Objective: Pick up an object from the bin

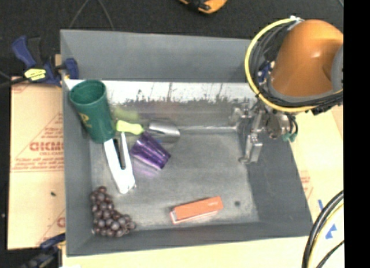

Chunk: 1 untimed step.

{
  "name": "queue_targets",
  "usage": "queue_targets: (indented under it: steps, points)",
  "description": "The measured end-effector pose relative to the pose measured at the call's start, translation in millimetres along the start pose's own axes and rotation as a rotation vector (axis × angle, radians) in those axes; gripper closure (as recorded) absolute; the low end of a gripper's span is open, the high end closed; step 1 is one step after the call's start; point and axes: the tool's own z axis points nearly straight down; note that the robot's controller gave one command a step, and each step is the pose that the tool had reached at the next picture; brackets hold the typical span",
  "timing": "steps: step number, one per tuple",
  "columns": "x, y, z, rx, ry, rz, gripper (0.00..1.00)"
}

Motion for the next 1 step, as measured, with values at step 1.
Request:
queue_targets:
  steps: [1]
  points:
    - [21.8, -25.5, 97.2, -0.006, 0.009, 0.020, 0.00]
